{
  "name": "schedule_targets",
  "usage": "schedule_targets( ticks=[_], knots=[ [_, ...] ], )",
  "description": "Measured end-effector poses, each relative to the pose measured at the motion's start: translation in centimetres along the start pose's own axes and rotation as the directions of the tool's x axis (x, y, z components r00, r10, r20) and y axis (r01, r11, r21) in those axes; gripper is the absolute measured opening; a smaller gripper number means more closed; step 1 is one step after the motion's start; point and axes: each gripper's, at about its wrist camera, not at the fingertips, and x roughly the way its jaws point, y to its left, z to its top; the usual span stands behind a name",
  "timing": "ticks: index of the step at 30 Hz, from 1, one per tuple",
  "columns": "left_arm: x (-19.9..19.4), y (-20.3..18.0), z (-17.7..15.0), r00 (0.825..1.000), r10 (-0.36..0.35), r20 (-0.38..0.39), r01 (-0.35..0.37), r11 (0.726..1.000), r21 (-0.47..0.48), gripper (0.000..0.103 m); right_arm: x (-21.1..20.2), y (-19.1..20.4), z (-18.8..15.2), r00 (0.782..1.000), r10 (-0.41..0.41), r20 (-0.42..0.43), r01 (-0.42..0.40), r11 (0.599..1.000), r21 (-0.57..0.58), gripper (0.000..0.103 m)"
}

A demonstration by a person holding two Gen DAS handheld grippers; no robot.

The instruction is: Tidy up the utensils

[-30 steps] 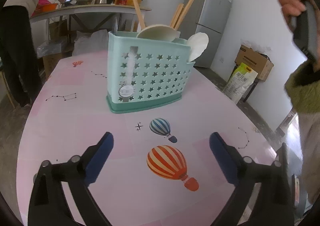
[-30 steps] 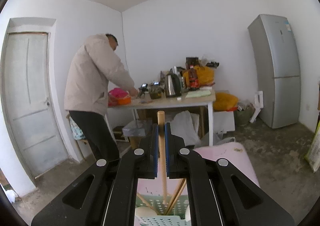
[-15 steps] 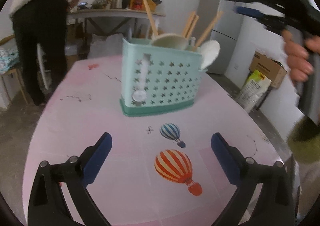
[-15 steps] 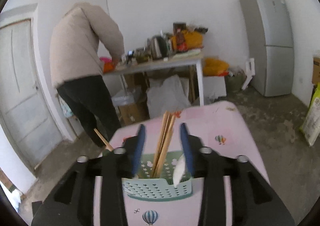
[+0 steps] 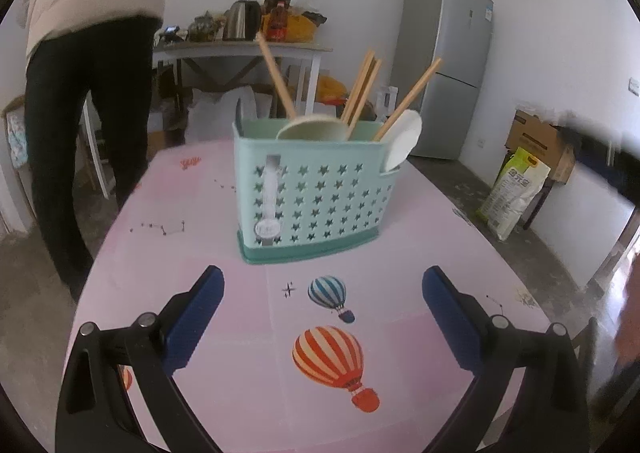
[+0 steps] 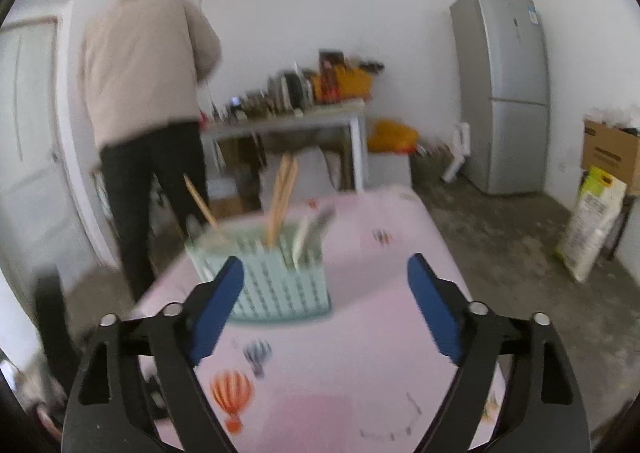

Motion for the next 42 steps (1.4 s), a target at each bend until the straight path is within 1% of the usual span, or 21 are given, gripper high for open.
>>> schedule_targets(
  ticks=[1, 4, 5, 7, 9, 11, 13, 17, 20, 23, 25, 28, 34, 38, 42],
  knots=[
    [0.0, -0.3, 0.2, 1.0, 0.013, 0.006, -0.013, 1.0, 0.006, 0.097, 0.3, 0.4, -1.0, 0.999, -0.025, -0.029, 0.025, 1.0, -0.011, 0.089],
    [0.1, -0.7, 0.6, 0.998, 0.058, 0.004, -0.058, 0.998, 0.01, 0.097, 1.1, 0.6, -2.6, 0.995, -0.071, -0.072, 0.071, 0.997, 0.0, 0.094],
    [0.2, -0.8, 0.6, 0.997, 0.082, 0.001, -0.082, 0.997, 0.007, 0.097, 1.5, 0.5, -3.3, 0.992, -0.085, -0.098, 0.086, 0.996, 0.014, 0.095],
    [0.4, -1.0, 0.6, 0.992, 0.125, -0.005, -0.125, 0.992, 0.001, 0.097, 1.7, 0.3, -3.7, 0.987, -0.1, -0.123, 0.105, 0.994, 0.036, 0.095],
    [0.7, -1.1, 0.6, 0.982, 0.19, -0.008, -0.19, 0.982, 0.009, 0.097, 2.0, -0.2, -4.0, 0.981, -0.133, -0.142, 0.141, 0.989, 0.051, 0.095],
    [0.8, -1.4, 0.6, 0.967, 0.254, 0.009, -0.255, 0.967, 0.022, 0.097, 2.0, -0.4, -4.0, 0.976, -0.158, -0.15, 0.168, 0.984, 0.055, 0.095],
    [0.8, -1.5, 0.6, 0.955, 0.294, 0.024, -0.295, 0.955, 0.023, 0.097, 2.3, -0.8, -4.0, 0.966, -0.199, -0.163, 0.211, 0.976, 0.06, 0.095],
    [1.1, -1.6, 0.5, 0.942, 0.335, 0.021, -0.335, 0.942, 0.013, 0.097, 2.4, -1.2, -4.4, 0.951, -0.255, -0.172, 0.268, 0.962, 0.055, 0.095],
    [1.5, -1.6, 0.6, 0.932, 0.363, -0.001, -0.363, 0.932, 0.022, 0.097, 2.6, -1.0, -4.5, 0.941, -0.302, -0.156, 0.309, 0.951, 0.021, 0.095],
    [2.1, -1.6, 0.9, 0.923, 0.384, -0.028, -0.384, 0.923, 0.032, 0.097, 3.0, -0.5, -4.6, 0.935, -0.322, -0.149, 0.324, 0.946, -0.013, 0.095],
    [2.7, -1.4, 1.1, 0.917, 0.395, -0.062, -0.394, 0.919, 0.024, 0.097, 3.3, -0.6, -4.7, 0.933, -0.322, -0.16, 0.324, 0.946, -0.014, 0.095],
    [3.1, -1.0, 1.2, 0.916, 0.391, -0.094, -0.392, 0.92, 0.006, 0.097, 3.6, -0.9, -4.7, 0.932, -0.314, -0.179, 0.319, 0.948, 0.0, 0.095],
    [2.9, -0.6, 1.0, 0.899, 0.428, -0.098, -0.431, 0.902, -0.017, 0.097, 4.0, -0.9, -4.5, 0.933, -0.307, -0.189, 0.313, 0.95, 0.003, 0.095],
    [2.9, 0.0, 0.9, 0.894, 0.432, -0.121, -0.439, 0.897, -0.042, 0.097, 4.2, -0.7, -4.5, 0.935, -0.296, -0.197, 0.302, 0.953, 0.002, 0.095],
    [2.8, 0.5, 0.8, 0.888, 0.442, -0.127, -0.451, 0.891, -0.051, 0.097, 4.5, -0.1, -4.4, 0.934, -0.295, -0.201, 0.298, 0.954, -0.017, 0.095]
  ],
)
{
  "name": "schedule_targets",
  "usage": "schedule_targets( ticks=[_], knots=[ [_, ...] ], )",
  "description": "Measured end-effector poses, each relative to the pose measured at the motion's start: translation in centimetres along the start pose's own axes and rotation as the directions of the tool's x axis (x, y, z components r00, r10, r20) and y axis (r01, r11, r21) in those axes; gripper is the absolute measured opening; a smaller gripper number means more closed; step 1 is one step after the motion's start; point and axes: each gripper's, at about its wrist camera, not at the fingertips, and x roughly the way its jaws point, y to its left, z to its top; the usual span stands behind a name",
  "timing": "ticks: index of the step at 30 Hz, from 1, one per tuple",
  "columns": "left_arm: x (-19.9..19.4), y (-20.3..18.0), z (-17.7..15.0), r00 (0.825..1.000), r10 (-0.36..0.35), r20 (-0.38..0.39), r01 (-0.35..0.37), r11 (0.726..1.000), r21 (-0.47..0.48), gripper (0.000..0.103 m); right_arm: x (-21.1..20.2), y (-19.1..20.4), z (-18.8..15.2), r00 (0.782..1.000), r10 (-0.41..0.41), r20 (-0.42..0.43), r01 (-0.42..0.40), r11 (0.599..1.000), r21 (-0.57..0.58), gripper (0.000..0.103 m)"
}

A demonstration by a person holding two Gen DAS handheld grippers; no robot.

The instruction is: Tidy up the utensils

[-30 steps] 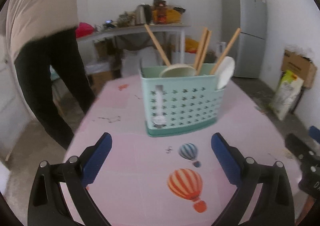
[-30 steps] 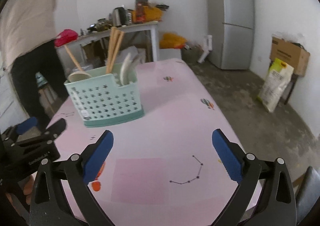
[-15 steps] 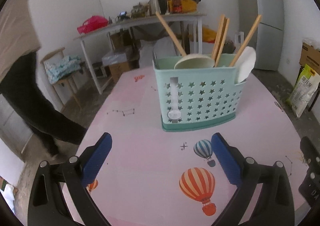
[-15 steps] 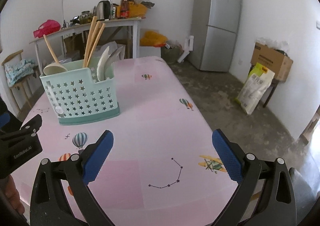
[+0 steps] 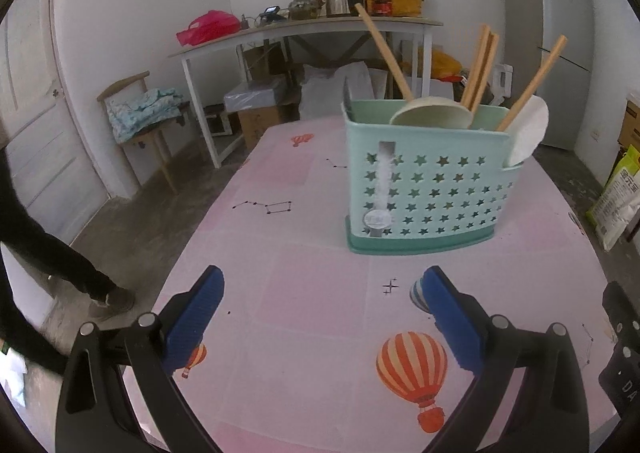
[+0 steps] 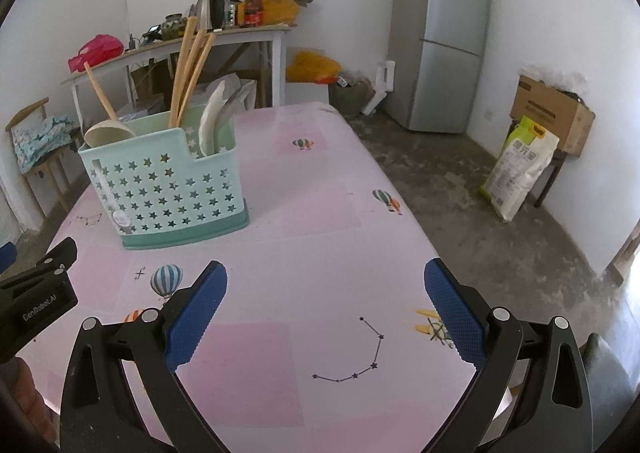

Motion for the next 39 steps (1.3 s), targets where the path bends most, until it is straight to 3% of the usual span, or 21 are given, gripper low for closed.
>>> schedule_targets(
  ticks=[14, 39],
  knots=[
    [-1.4, 0.5, 0.7, 0.997, -0.012, 0.07, 0.012, 1.0, 0.01, 0.097, -0.6, 0.8, 0.4, 1.0, -0.004, 0.017, 0.005, 0.999, -0.041, 0.095],
    [-1.6, 0.7, 0.8, 0.998, -0.014, 0.056, 0.014, 1.0, 0.005, 0.097, -0.4, 1.3, 0.5, 1.0, -0.001, 0.014, 0.002, 0.999, -0.045, 0.095]
  ],
)
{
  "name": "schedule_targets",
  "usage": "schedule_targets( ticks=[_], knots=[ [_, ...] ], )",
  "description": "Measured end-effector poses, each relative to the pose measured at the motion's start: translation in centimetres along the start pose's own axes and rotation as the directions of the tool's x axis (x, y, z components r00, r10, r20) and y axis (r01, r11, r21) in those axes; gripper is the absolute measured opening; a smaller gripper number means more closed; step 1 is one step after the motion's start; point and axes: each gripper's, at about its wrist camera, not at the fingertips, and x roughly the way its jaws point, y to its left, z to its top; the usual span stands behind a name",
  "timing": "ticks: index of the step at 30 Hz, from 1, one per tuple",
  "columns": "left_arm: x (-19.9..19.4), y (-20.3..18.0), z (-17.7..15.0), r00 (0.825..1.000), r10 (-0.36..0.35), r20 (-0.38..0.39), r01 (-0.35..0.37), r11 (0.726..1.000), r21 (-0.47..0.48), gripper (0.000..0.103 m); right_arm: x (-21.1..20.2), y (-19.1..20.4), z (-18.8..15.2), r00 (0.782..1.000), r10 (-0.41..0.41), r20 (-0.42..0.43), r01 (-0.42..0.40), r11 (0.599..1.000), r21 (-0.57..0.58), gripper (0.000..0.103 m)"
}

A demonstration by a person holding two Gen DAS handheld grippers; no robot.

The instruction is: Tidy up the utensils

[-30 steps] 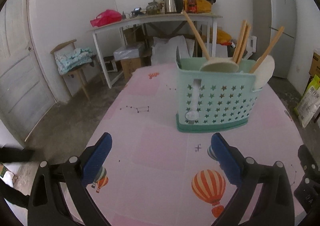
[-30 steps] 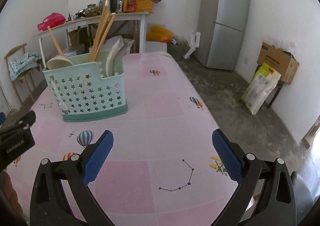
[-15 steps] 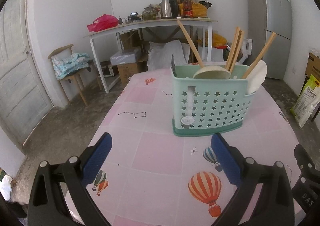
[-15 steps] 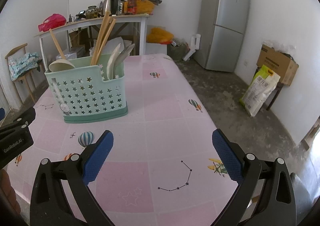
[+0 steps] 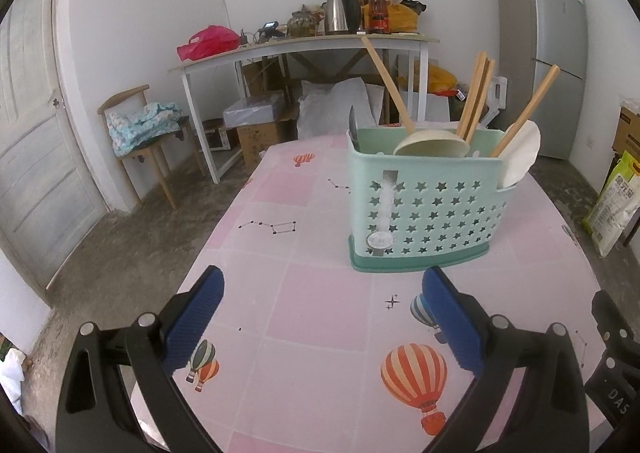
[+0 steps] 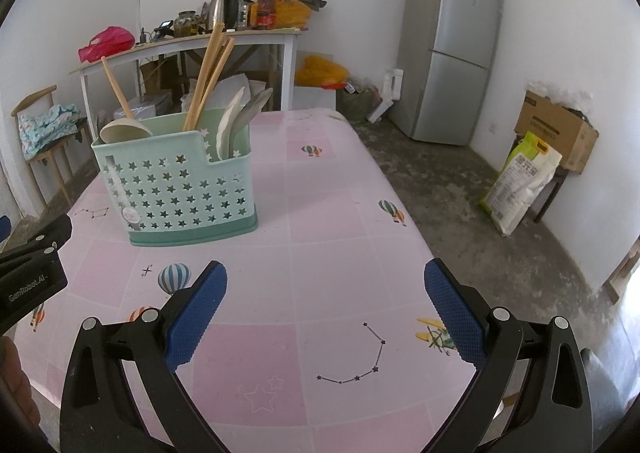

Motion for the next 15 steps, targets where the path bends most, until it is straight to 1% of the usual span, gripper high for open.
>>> schedule_targets(
  ticks=[15],
  knots=[
    [0.16, 0.5, 0.17, 1.0, 0.016, -0.008, -0.016, 1.0, -0.018, 0.097, 0.18, 0.14, 0.19, 1.0, 0.0, -0.007, 0.0, 1.0, -0.008, 0.095]
  ],
)
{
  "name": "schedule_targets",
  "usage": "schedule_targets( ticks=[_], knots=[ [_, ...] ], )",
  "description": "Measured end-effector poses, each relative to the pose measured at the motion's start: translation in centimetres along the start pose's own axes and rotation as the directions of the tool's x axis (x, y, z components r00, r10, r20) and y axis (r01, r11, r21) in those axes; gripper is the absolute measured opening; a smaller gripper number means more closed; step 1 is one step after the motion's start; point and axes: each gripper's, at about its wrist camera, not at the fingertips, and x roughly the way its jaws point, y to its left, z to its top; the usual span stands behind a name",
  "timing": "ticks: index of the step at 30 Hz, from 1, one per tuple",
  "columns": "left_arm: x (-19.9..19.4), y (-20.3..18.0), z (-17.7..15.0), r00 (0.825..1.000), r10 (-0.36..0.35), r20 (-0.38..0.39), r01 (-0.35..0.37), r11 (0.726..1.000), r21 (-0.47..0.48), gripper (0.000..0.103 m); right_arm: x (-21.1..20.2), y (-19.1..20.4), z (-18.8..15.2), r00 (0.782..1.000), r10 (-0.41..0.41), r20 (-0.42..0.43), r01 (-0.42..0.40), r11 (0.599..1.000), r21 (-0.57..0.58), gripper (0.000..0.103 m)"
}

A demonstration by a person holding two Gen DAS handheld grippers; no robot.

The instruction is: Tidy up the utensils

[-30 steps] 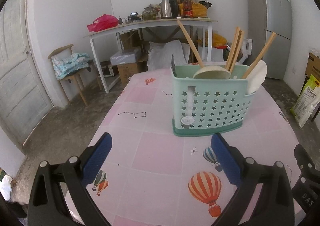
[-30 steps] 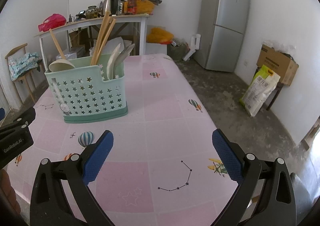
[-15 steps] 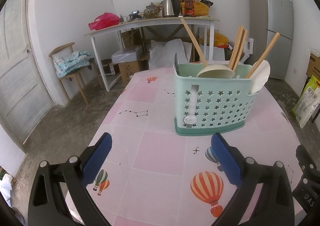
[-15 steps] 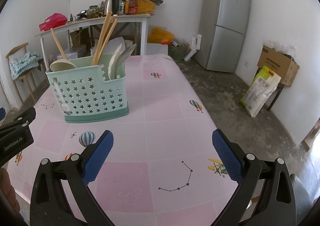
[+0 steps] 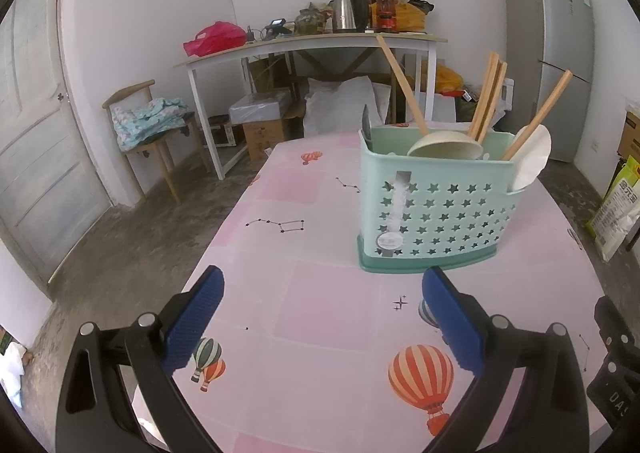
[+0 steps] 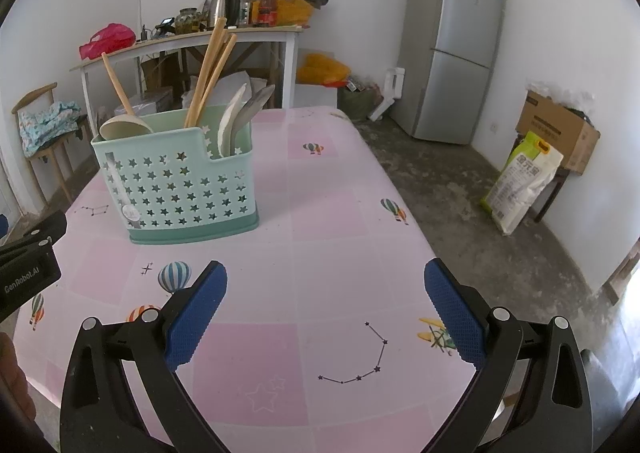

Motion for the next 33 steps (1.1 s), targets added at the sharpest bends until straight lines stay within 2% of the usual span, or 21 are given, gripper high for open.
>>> schedule_targets(
  ticks=[33],
  knots=[
    [0.5, 1.1, -0.4, 1.0, 0.013, -0.021, -0.013, 1.0, -0.001, 0.097, 0.4, 0.3, 0.0, 1.0, 0.004, -0.005, -0.004, 1.0, -0.005, 0.095]
  ],
)
